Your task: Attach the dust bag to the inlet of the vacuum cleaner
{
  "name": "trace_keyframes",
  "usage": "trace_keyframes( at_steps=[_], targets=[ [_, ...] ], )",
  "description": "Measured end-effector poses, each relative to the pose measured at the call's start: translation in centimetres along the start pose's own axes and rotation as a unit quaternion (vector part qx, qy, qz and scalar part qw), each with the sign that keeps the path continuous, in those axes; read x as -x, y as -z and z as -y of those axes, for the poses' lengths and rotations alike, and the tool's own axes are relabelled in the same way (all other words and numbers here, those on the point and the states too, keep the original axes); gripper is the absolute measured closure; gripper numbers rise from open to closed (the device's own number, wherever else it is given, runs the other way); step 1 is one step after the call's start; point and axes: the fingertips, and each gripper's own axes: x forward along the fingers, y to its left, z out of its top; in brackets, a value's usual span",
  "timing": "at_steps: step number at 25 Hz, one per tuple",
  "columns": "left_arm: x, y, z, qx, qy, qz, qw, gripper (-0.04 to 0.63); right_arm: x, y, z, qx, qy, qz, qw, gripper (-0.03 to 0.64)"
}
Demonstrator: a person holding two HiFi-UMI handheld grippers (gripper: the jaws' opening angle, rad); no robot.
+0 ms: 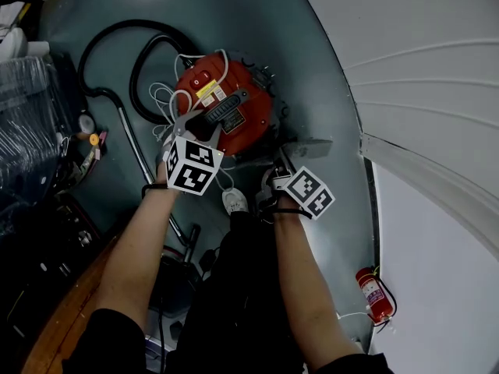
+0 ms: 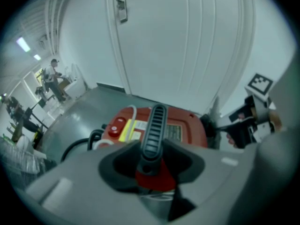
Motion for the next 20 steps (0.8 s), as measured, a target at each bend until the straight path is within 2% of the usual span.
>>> trace_keyframes(
  at_steps=[3,15,18,20],
  targets=[
    [-0.1,-0.1,-0.1,-0.001,0.000,0.000,1.0000,0.446,-0.1,-0.1,-0.1,0.040,0.014,-0.003,0.999,0.612],
    [-0.2,-0.1,-0.1,0.011,-0.004,-0.004,0.9999,0.436,0.7,0.1,0.3,0.054,0.013,-0.009,0.998,0.592],
    [0.0,0.0,-0.1,0.015,-0.010,-0.003,0.9998,0.428,1.6,-0.4,0.3,0.103,0.022,0.010,0.994,0.460],
    [0.2,-0.1,0.0,0.020,-0.009,0.001,0.9998,0.412,2.8,-1.5,0.0,0.156,0.041,0.036,0.986,0.448]
  ],
)
